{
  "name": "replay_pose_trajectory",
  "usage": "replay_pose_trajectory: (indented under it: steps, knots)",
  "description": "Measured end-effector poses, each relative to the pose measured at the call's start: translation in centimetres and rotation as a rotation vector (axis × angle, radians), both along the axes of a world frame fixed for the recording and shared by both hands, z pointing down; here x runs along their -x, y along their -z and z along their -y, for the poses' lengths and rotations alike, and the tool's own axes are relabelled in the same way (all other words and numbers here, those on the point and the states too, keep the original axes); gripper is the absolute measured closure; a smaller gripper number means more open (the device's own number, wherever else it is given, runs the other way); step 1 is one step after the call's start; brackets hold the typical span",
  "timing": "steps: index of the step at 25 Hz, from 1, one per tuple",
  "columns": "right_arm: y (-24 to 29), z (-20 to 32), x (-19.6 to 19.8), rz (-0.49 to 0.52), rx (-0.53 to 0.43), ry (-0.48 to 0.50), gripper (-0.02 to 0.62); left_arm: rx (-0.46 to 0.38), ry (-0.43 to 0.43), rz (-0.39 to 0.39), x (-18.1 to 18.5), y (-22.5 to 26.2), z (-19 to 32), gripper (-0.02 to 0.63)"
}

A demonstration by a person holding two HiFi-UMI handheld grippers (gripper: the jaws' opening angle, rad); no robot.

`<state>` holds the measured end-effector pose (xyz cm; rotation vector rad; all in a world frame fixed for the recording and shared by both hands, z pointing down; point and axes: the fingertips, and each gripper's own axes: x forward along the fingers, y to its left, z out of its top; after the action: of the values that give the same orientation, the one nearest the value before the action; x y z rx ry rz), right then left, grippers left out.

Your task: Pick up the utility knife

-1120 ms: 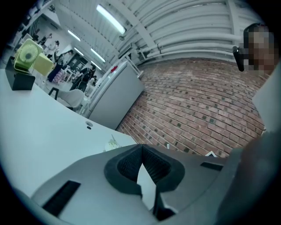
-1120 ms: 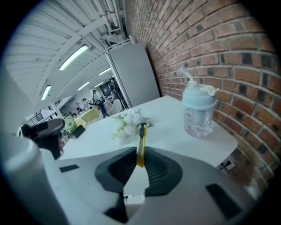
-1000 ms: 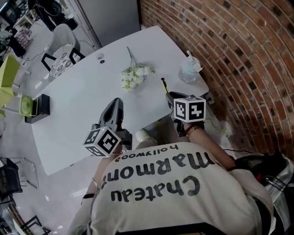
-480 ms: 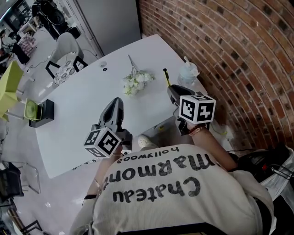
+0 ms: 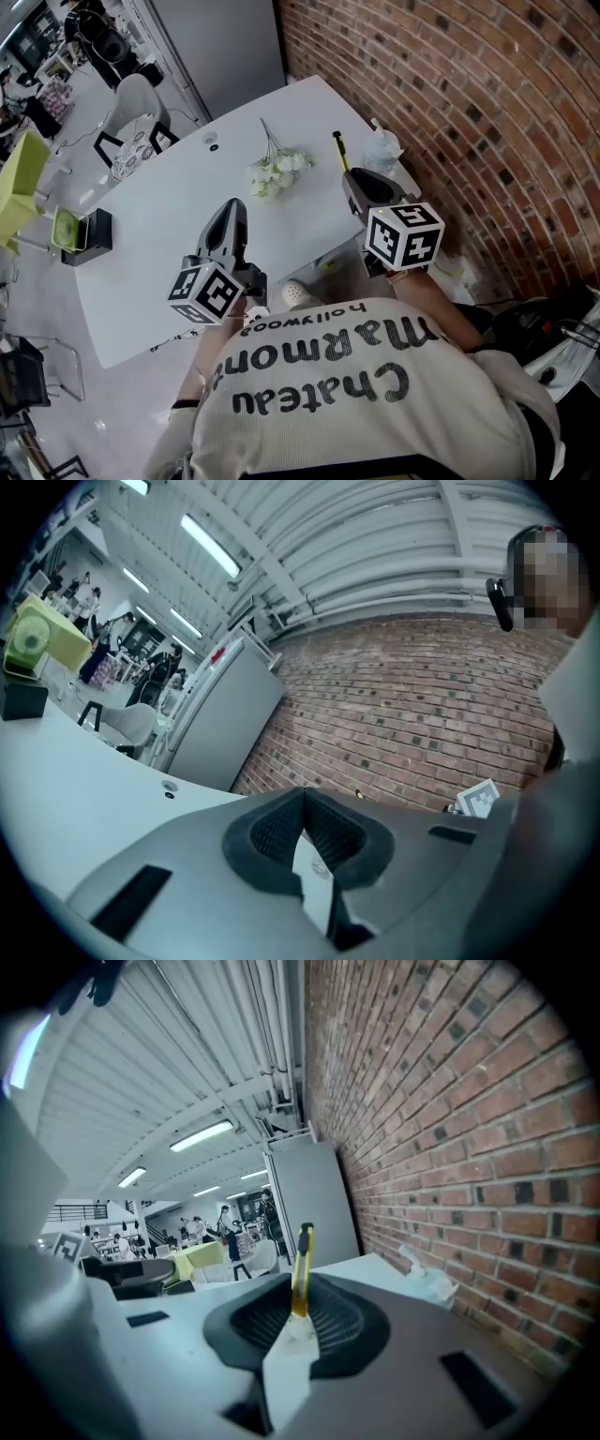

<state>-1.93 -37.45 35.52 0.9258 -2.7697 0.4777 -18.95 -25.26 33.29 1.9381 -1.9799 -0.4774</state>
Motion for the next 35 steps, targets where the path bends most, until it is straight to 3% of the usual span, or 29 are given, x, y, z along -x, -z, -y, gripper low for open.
replay_pose_trajectory:
  steps: [10, 35]
  knots:
    - [1.2, -0.5, -1.2, 0.06, -0.063, -0.029, 0.537, -0.001, -0.013, 0.023, -1.1, 0.2, -0.4, 0.604]
    - [0.2, -0.6, -1.1, 0.045, -0.043, -0.038, 0.54, 0.014, -0.01, 0.014, -1.1, -0.7, -0.7, 0.604]
